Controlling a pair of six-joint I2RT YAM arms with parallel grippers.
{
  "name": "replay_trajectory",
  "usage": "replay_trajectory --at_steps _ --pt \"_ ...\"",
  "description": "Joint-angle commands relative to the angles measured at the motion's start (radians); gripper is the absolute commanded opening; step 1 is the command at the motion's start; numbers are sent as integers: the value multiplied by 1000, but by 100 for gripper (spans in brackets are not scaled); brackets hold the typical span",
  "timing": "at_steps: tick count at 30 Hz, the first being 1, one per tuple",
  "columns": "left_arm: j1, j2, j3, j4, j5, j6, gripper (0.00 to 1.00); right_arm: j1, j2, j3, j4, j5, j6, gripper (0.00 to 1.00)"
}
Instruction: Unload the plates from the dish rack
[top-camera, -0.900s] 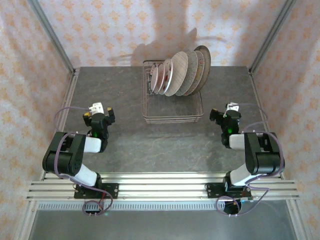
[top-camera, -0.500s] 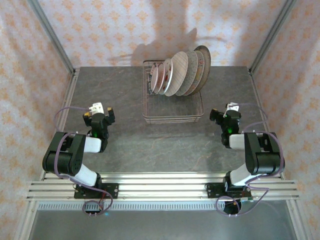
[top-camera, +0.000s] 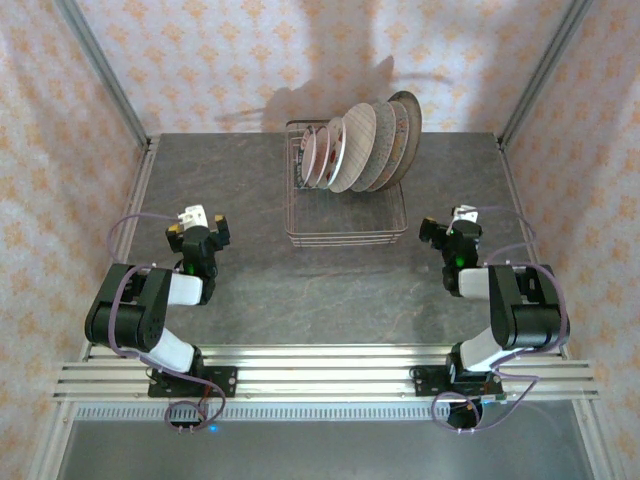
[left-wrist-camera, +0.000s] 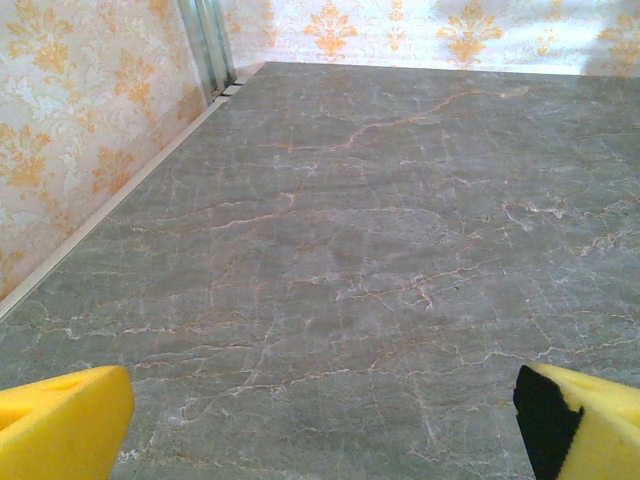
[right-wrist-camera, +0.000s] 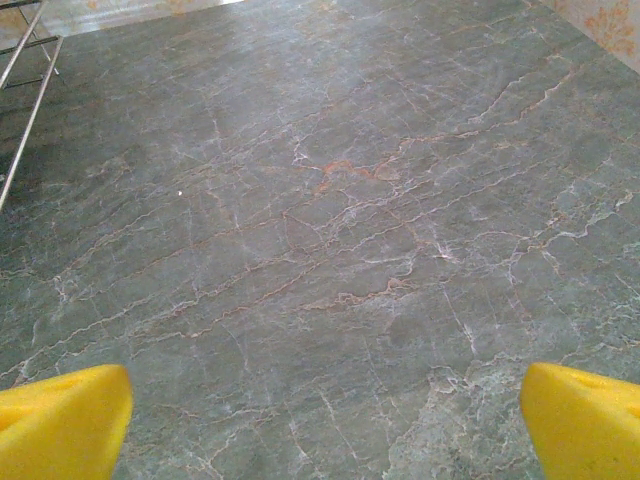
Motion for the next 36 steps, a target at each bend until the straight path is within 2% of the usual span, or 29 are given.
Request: replay_trajectory --at_steps 1,7,9,11,12,16,19,22,23,24,25,26,27,28,29,30,31,33,36 --pt "6 -4 15 -3 5 -15 100 7 3 16 28 28 6 99" --pt "6 -5 11 7 8 -15 100 7 -9 -1 46 22 3 99" --pt "5 -22 -25 75 2 -12 100 9 -60 -41 82 27 2 99" --pt "-11 -82 -56 71 -13 -2 99 23 -164 -77 61 107 12 99" --pt "-37 -111 -65 79 -68 20 99 27 -223 -90 39 148 23 99" --pt "-114 -293 -39 -80 -213 56 99 29 -491 -95 -71 288 48 99" --pt "-144 -404 48 -182 -292 55 99 28 -643 73 -317 396 7 99" --pt "-175 -479 222 -338 -345 62 99 27 -689 369 -535 440 -31 99" --pt "-185 -490 317 -420 -376 43 99 28 -674 503 -638 471 13 99" --pt "-188 -487 424 -550 -420 -34 99 25 -638 648 -782 545 139 99" --pt "-188 -482 539 -787 -414 -181 99 15 -596 790 -975 587 281 99" --pt "-174 -474 713 -1100 -312 -318 99 2 -546 923 -1183 596 412 99" --pt "-162 -460 833 -1313 -259 -460 99 -16 -517 989 -1305 584 551 99" --pt "-137 -449 876 -1372 -220 -605 100 -47 -500 1026 -1359 502 627 99" --pt "-77 -451 869 -1338 -39 -673 100 -81 -485 1048 -1349 353 625 99" --pt "-33 -455 861 -1305 89 -727 99 -86 -468 1072 -1346 262 617 99" --pt "-22 -453 876 -1301 141 -754 99 -84 -426 1143 -1391 204 603 99" --pt "-41 -424 975 -1424 162 -750 99 -43 -330 1306 -1566 241 605 99" --pt "-98 -394 1085 -1552 170 -685 99 -5 -247 1393 -1622 251 540 99"
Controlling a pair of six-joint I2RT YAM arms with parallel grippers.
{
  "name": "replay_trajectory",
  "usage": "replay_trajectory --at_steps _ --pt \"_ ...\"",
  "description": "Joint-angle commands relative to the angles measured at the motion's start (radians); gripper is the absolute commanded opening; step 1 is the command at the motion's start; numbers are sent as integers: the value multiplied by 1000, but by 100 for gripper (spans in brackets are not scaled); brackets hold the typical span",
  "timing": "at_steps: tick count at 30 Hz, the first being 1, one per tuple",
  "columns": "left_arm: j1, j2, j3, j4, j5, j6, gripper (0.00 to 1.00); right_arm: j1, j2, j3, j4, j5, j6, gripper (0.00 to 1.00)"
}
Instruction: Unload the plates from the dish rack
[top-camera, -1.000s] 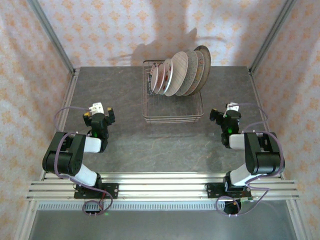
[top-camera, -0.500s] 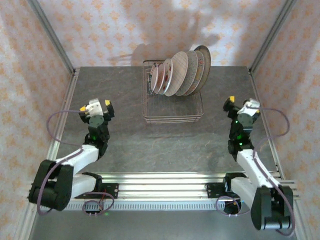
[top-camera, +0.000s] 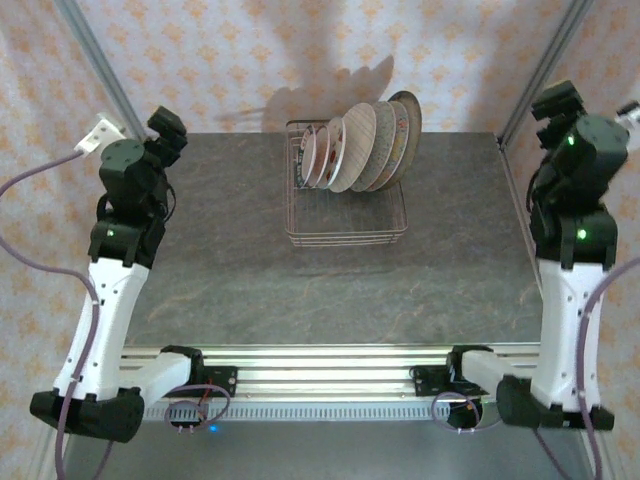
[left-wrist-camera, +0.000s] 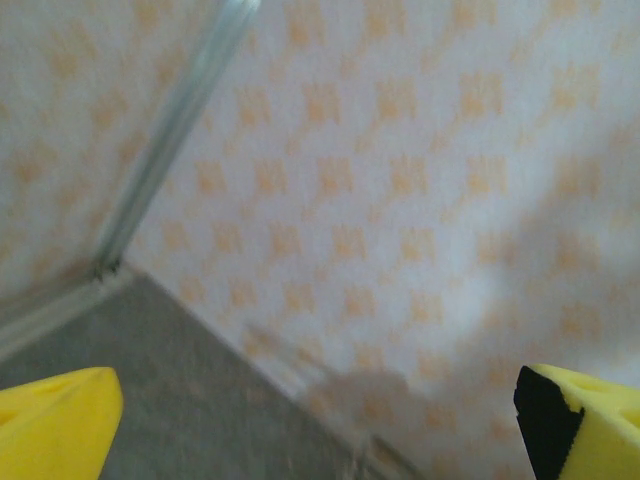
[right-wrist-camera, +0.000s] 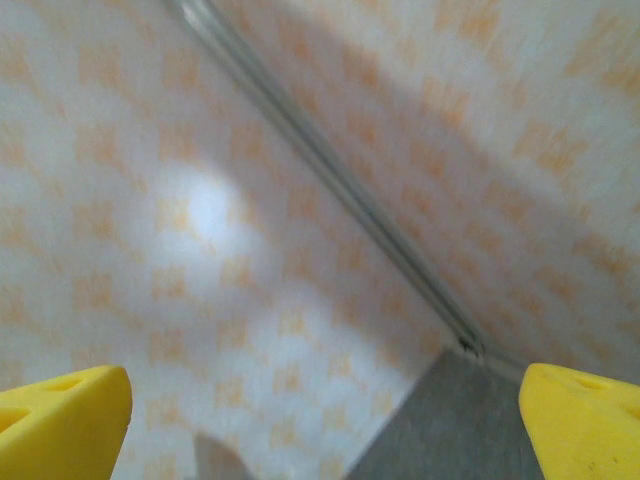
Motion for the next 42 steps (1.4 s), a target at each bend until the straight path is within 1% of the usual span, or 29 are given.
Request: replay_trajectory --at_steps 1,3,6,7,9,11,12,14,15,18,21,23,26,35,39,42 --pt "-65 43 73 -291 119 -37 99 26 99 38 -248 -90 -4 99" --pt "-88 30 89 -311 146 -10 99 31 149 75 -263 -171 -45 93" --pt "-96 14 90 -295 265 -12 99 63 276 193 -357 -245 -100 87" --pt "-103 13 87 -276 308 -12 99 77 330 239 -391 -260 -126 85" --pt "-128 14 89 -256 359 -8 99 97 426 332 -458 -282 -166 83" --pt "-166 19 91 -226 413 31 99 114 511 411 -502 -291 -202 79" --pt "-187 19 88 -213 422 48 99 120 547 436 -508 -305 -222 75" --pt "-226 21 80 -190 434 75 99 133 600 457 -494 -319 -251 73" --pt "-238 22 77 -187 438 108 99 138 627 471 -490 -326 -265 72" --pt "-255 29 77 -187 465 126 99 146 712 525 -492 -311 -287 66" --pt "-268 13 71 -176 476 150 99 145 783 592 -500 -318 -297 54" --pt "-272 -6 58 -154 490 159 99 147 814 615 -489 -336 -306 48" --pt "-277 -22 54 -156 491 171 99 151 854 638 -474 -362 -315 47" --pt "-279 -56 42 -182 477 180 99 160 923 680 -466 -382 -317 46" --pt "-279 -64 28 -177 473 177 99 164 970 735 -485 -394 -319 43" --pt "-279 -63 30 -177 470 178 99 165 1001 768 -500 -386 -325 42"
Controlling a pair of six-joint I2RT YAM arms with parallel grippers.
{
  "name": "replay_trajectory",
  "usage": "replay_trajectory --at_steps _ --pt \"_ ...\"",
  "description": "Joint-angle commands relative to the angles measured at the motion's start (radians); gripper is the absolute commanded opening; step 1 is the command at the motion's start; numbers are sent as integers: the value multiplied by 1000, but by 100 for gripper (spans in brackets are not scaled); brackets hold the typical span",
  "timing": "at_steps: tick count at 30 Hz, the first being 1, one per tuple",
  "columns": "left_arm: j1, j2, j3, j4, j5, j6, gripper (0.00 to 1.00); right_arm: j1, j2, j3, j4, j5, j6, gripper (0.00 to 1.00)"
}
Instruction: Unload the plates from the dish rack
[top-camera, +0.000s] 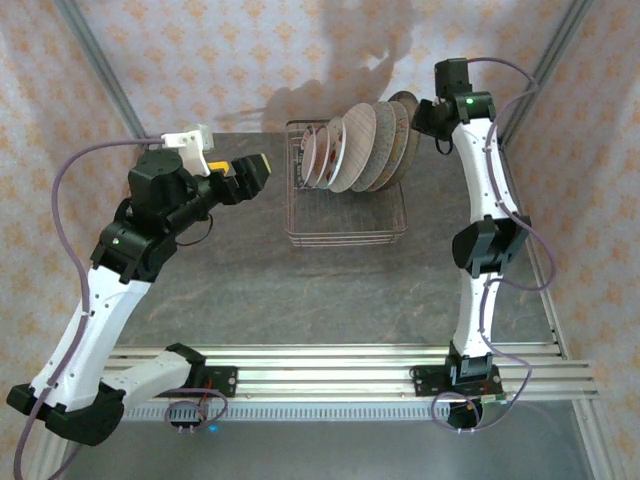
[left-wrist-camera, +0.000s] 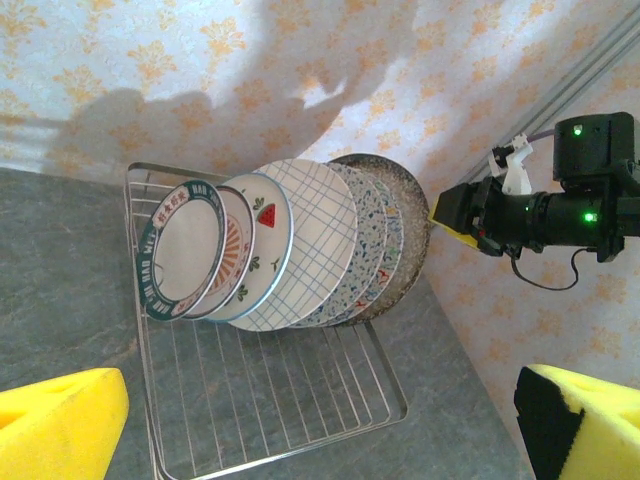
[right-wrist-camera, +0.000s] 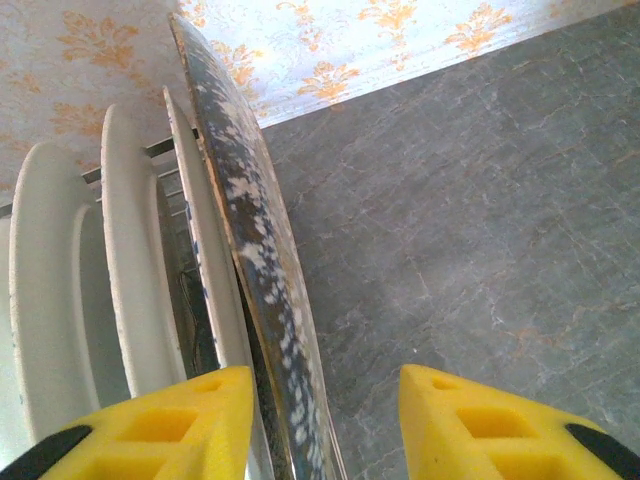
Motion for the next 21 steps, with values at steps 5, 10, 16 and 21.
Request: replay_trajectory --at_steps 5,10,16,21 --pt "-4 -6 -6 19 3 18 99 7 64 78 -23 -16 -29 39" --pt "-4 -5 -11 18 0 17 99 8 94 89 -26 -13 -39 34" --pt "-4 -3 -12 18 -3 16 99 11 113 89 -12 -23 -53 33" --pt "-4 -1 -11 16 -6 15 99 14 124 89 -4 -20 -53 32"
